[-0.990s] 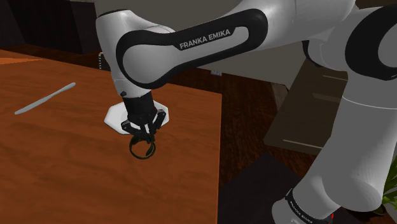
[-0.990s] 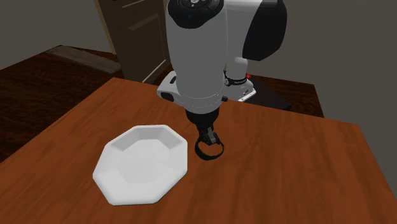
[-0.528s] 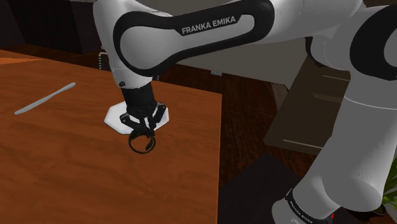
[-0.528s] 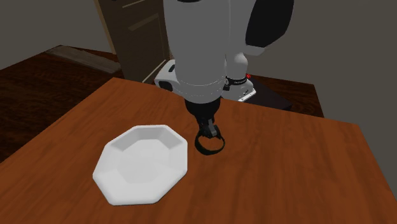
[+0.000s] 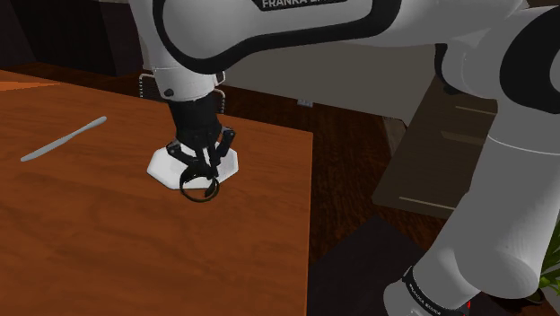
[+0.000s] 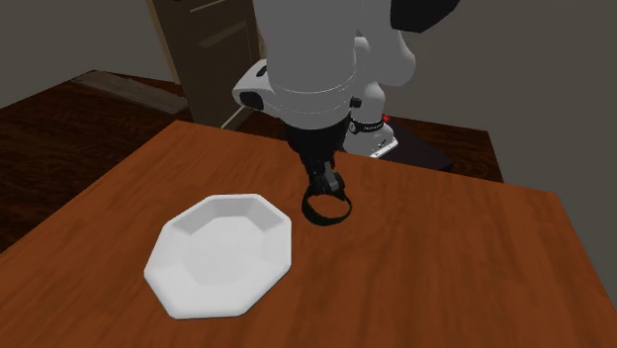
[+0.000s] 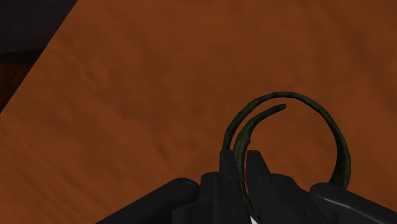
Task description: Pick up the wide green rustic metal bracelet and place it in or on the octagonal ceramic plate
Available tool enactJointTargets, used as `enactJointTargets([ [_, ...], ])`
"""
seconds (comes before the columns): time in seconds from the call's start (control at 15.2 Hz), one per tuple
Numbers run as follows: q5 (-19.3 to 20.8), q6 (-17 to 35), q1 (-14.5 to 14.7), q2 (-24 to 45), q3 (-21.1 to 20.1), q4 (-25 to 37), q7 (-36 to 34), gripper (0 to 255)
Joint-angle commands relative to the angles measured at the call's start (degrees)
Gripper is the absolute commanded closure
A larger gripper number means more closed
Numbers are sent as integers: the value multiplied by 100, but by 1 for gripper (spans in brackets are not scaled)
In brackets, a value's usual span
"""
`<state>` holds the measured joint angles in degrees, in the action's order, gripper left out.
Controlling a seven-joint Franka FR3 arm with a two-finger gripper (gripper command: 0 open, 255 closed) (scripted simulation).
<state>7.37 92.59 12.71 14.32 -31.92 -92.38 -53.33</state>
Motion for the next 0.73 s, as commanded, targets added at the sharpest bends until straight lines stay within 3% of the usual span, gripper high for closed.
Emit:
enactJointTargets([
  [0.0,-10,-159,10,-13,-8,147,2,255],
  [0.2,66,-317,0,130,32,433,74,255],
  [0.66,636,-1021,47,1348,341,2287,592,255],
])
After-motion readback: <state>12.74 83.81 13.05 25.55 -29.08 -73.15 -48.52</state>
